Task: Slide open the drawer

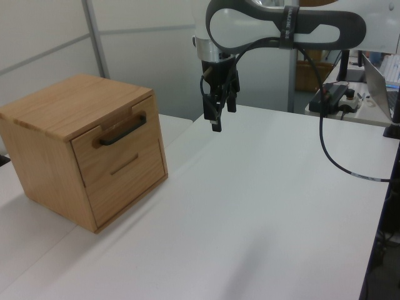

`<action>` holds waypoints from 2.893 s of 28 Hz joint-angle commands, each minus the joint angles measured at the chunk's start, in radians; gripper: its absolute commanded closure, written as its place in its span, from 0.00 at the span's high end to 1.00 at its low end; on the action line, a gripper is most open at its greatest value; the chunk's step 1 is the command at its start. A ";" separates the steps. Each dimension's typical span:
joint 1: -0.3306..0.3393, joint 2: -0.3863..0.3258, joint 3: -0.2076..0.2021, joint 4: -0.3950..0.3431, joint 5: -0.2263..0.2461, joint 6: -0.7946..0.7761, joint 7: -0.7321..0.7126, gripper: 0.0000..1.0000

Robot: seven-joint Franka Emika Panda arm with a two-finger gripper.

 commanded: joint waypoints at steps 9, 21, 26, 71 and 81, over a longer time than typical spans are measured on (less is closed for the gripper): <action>-0.004 -0.041 -0.011 0.011 -0.001 0.020 0.450 1.00; -0.018 -0.255 -0.008 -0.211 -0.009 0.107 0.745 1.00; -0.018 -0.374 -0.008 -0.325 0.002 0.118 0.761 1.00; -0.010 -0.652 -0.006 -0.749 0.132 0.365 1.454 1.00; -0.009 -0.509 -0.006 -0.738 0.177 0.692 1.459 0.98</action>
